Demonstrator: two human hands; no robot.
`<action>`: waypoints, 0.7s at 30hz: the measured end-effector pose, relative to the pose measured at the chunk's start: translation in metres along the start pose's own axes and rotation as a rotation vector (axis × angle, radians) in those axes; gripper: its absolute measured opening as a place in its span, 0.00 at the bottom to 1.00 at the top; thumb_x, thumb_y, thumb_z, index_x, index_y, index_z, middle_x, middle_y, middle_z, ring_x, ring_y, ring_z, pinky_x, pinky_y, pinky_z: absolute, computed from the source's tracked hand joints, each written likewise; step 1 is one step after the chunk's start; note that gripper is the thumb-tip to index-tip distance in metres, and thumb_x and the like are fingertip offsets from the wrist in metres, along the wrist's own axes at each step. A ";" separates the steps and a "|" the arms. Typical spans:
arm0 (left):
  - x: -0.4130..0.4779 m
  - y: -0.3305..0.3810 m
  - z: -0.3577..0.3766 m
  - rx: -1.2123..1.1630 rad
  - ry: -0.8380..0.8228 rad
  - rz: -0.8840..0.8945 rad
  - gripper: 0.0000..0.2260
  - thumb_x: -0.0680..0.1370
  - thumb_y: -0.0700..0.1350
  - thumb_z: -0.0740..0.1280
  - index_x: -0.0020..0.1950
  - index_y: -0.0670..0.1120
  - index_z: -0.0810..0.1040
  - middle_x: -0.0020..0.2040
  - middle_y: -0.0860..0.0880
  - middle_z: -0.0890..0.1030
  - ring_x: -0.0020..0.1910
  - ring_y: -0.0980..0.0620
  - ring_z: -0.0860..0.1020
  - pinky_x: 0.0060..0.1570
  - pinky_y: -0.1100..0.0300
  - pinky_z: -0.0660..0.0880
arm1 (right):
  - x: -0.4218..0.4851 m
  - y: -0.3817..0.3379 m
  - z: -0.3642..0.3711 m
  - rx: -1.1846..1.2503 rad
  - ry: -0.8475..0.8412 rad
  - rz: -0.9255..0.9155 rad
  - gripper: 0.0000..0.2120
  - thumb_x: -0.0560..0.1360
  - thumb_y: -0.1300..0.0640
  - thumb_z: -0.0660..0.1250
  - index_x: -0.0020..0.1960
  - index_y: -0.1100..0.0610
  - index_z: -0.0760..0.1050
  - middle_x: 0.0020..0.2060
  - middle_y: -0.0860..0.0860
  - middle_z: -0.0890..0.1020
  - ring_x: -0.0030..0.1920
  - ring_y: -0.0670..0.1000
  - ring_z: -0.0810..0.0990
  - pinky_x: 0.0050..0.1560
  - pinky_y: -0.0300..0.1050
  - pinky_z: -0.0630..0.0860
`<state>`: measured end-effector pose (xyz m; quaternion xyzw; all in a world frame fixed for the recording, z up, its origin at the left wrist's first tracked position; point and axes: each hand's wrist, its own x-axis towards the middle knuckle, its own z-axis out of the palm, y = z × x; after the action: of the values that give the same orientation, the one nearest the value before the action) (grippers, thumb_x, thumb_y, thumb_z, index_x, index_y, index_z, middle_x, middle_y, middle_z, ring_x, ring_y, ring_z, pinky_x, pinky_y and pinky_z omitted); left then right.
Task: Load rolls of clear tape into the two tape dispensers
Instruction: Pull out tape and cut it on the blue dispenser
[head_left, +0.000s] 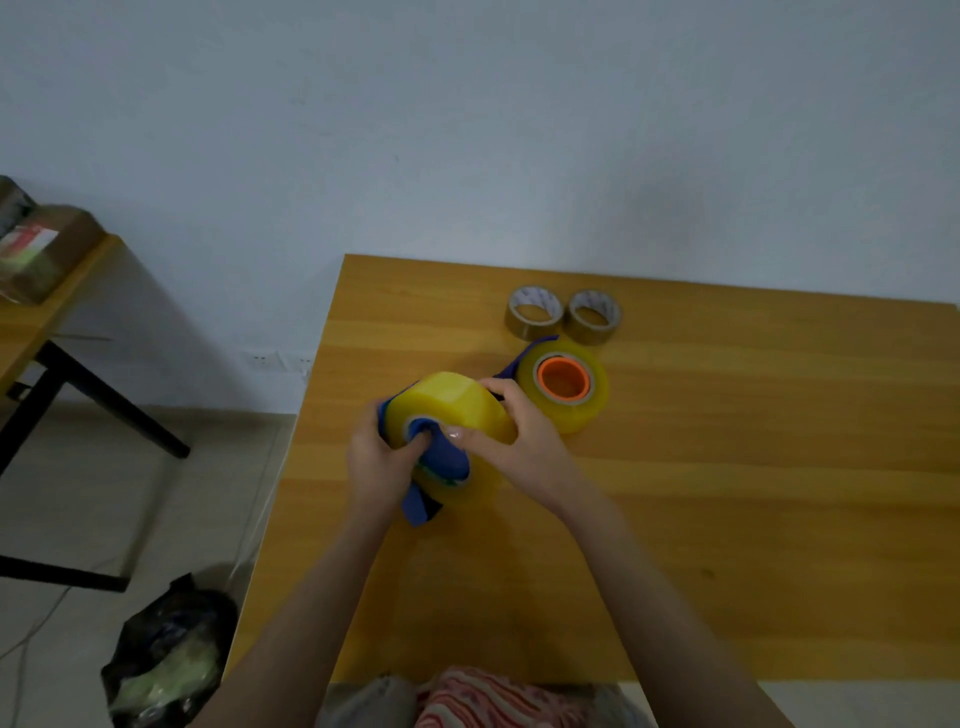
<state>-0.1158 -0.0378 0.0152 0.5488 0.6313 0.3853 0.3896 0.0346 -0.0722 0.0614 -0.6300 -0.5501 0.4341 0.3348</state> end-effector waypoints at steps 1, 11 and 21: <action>0.000 0.001 0.001 -0.009 -0.006 0.021 0.17 0.72 0.38 0.71 0.59 0.41 0.73 0.48 0.48 0.75 0.45 0.51 0.73 0.33 0.70 0.68 | 0.000 0.000 -0.002 0.002 0.005 0.000 0.26 0.72 0.44 0.69 0.67 0.48 0.67 0.58 0.42 0.75 0.56 0.39 0.73 0.50 0.34 0.73; 0.000 -0.001 -0.001 -0.067 0.045 0.039 0.18 0.72 0.36 0.71 0.61 0.42 0.73 0.47 0.50 0.76 0.39 0.61 0.75 0.33 0.75 0.72 | 0.004 -0.002 0.004 -0.065 0.139 -0.107 0.26 0.77 0.47 0.65 0.72 0.54 0.68 0.68 0.48 0.73 0.69 0.45 0.69 0.67 0.42 0.68; 0.017 -0.013 -0.010 -0.058 -0.158 -0.041 0.14 0.71 0.39 0.73 0.53 0.46 0.74 0.43 0.51 0.78 0.41 0.55 0.77 0.37 0.63 0.75 | 0.025 -0.005 -0.012 0.002 0.002 -0.098 0.10 0.76 0.52 0.67 0.57 0.50 0.80 0.49 0.42 0.82 0.48 0.37 0.77 0.46 0.31 0.73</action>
<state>-0.1321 -0.0233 0.0062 0.5530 0.5982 0.3508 0.4619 0.0442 -0.0459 0.0666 -0.6025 -0.5795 0.4171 0.3567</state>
